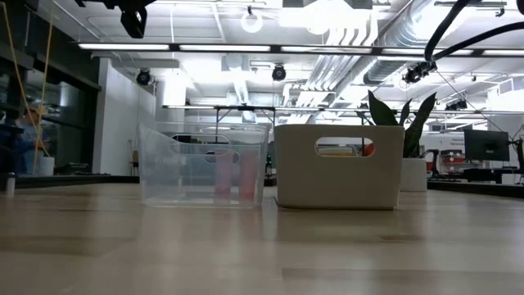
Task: Pick and place medicine bottles into bin by pill shape (circle, oval)
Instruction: Put the large orange pill bottle into the gray bin
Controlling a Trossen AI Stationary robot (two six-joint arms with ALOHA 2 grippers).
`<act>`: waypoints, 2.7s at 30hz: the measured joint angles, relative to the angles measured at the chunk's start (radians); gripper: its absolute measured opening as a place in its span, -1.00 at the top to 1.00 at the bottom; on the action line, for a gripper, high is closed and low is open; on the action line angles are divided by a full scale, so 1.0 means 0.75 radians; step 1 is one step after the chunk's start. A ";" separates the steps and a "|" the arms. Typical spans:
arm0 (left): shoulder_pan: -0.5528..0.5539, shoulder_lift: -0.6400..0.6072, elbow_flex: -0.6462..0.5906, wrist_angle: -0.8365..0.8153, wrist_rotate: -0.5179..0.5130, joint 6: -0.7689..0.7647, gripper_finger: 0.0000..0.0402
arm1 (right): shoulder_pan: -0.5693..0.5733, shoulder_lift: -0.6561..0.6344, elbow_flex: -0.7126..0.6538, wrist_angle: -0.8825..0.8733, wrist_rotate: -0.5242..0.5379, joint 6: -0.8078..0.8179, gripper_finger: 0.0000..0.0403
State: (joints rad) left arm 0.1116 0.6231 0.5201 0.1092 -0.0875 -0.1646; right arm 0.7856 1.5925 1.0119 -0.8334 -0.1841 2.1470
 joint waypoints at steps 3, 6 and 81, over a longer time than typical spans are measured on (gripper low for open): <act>0.000 0.000 0.000 0.000 -0.001 0.000 1.00 | 0.000 0.000 0.000 -0.011 -0.001 0.000 -0.66; 0.000 0.000 0.000 0.000 -0.001 0.000 1.00 | 0.000 0.000 0.000 -0.011 -0.001 0.000 -0.62; 0.000 0.000 0.001 -0.014 -0.044 0.002 1.00 | -0.999 0.362 0.746 -0.539 0.006 -2.376 0.04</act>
State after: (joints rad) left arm 0.1115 0.6232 0.5205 0.0986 -0.1204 -0.1629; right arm 0.0367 1.8641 1.5715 -1.2377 -0.1797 0.3648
